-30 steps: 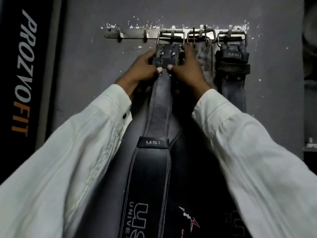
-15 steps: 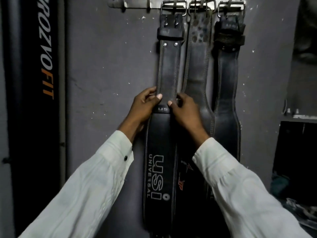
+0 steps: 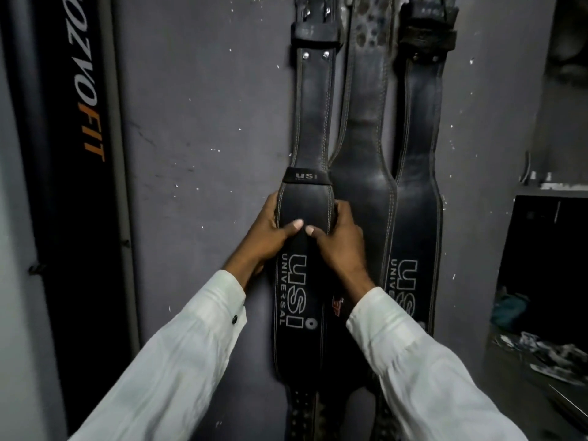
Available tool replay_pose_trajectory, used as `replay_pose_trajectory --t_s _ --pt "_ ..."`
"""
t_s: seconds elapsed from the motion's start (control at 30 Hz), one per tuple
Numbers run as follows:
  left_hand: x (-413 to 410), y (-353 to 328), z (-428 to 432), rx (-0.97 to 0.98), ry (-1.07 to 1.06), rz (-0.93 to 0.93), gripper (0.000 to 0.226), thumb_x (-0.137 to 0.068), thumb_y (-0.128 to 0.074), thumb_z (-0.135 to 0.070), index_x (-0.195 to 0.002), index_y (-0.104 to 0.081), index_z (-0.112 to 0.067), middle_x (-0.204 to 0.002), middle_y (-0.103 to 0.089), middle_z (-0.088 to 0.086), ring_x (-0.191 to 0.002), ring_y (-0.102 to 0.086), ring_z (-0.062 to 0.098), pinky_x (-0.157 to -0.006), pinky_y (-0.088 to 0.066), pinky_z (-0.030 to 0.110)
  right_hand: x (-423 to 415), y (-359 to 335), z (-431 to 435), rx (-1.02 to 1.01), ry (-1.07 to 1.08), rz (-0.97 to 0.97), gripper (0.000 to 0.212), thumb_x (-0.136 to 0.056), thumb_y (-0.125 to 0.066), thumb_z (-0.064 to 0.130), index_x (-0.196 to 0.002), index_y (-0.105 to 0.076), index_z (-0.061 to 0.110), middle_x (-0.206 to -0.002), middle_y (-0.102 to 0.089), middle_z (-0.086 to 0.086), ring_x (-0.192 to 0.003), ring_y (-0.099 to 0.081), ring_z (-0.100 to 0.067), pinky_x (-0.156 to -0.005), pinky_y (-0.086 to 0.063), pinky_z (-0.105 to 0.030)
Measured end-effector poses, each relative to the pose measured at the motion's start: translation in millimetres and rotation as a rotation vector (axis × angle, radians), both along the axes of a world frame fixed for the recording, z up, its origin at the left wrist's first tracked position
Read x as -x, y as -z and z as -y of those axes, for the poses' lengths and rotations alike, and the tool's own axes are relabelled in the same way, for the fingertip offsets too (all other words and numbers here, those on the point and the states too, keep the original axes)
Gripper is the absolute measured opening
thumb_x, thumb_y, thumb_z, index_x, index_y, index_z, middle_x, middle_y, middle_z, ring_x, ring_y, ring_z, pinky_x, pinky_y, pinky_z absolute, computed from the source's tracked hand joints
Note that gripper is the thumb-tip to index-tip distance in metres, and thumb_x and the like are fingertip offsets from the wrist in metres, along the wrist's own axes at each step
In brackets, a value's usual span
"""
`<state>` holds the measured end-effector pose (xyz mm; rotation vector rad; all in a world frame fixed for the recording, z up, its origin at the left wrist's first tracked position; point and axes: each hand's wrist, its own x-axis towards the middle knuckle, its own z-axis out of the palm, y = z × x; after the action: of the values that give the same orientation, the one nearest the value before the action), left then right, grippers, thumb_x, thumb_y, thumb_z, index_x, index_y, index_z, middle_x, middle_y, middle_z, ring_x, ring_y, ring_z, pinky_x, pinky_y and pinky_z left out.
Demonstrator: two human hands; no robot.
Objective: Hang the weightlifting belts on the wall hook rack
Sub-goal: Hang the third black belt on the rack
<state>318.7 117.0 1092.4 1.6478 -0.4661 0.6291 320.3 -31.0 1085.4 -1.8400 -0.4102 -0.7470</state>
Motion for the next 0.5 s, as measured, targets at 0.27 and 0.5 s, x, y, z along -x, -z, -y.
replay_pose_trajectory --t_s 0.27,0.5 --pt "0 33 6 -0.006 -0.198 0.013 0.052 -0.086 -0.068 -0.024 -0.132 -0.046 -0.032 -0.124 -0.066 -0.004 -0.112 -0.066 0.013 -0.1 -0.053 0.04 -6 32 8 -0.045 0.0 0.009 0.035 -0.082 -0.076 0.027 -0.112 -0.058 0.025 -0.1 -0.074 0.01 -0.094 -0.069 -0.013 -0.087 -0.049 -0.024" --pt "11 94 15 0.044 -0.194 -0.014 0.038 -0.089 -0.065 -0.004 -0.123 -0.051 -0.013 -0.112 -0.071 0.004 -0.098 -0.071 0.014 -0.091 -0.058 0.039 -10 91 12 -0.018 0.007 -0.116 0.025 -0.077 -0.077 0.026 -0.091 -0.059 0.015 -0.083 -0.073 -0.004 -0.082 -0.069 -0.024 -0.083 -0.054 -0.036"
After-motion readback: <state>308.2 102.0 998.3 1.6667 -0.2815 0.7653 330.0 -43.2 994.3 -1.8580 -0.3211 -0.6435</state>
